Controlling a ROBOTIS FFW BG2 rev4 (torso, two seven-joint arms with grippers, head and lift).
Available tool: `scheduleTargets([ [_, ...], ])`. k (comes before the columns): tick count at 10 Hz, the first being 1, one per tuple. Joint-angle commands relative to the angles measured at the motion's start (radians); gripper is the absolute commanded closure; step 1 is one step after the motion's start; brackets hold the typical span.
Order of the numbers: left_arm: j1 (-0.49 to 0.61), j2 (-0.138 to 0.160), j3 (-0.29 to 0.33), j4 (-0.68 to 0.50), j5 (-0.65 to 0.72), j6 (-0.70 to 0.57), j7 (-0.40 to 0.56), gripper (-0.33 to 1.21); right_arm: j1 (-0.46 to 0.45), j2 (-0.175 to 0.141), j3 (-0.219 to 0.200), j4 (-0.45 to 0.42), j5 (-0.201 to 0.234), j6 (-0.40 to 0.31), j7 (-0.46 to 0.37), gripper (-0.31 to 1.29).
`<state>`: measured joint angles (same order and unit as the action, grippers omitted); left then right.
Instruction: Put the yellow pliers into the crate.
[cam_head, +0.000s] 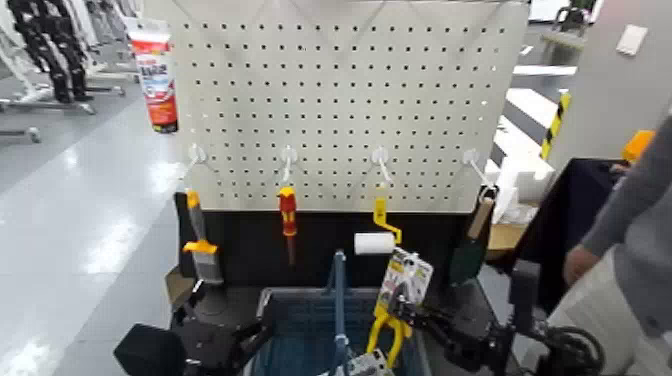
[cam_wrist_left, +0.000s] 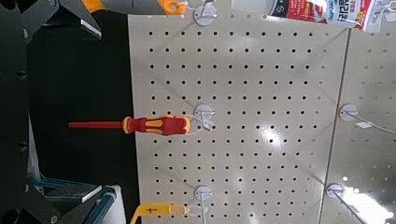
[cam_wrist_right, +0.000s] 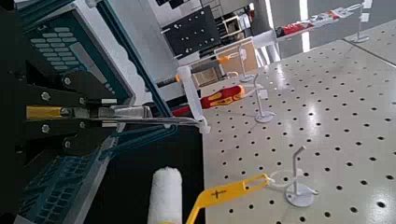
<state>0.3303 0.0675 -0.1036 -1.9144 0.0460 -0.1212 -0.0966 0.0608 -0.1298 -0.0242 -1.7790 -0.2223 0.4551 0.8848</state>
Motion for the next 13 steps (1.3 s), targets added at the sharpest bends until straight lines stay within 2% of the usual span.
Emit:
scheduleTargets([
  [1,-0.001,0.0,-0.001,0.0,0.002,0.0,0.0,0.15,-0.015,-0.013,0.041,0.046,0.011,-0.004,0.008,1.11],
  [6,-0.002,0.0,-0.002,0.0,0.003,0.0,0.0,0.15,-0.075,-0.039,0.118,0.136,0.034,-0.036,0.017,1.11],
  [10,-0.002,0.0,-0.001,0.0,0.003,0.0,-0.002,0.15,-0.081,-0.044,0.124,0.164,0.063,-0.038,0.017,1.09],
  [12,-0.001,0.0,0.001,0.0,0.003,-0.001,-0.002,0.15,-0.079,-0.042,0.115,0.165,0.066,-0.018,0.013,0.3],
  [13,-0.001,0.0,0.001,0.0,0.003,-0.001,-0.002,0.15,-0.079,-0.044,0.112,0.162,0.066,-0.024,0.01,0.11],
])
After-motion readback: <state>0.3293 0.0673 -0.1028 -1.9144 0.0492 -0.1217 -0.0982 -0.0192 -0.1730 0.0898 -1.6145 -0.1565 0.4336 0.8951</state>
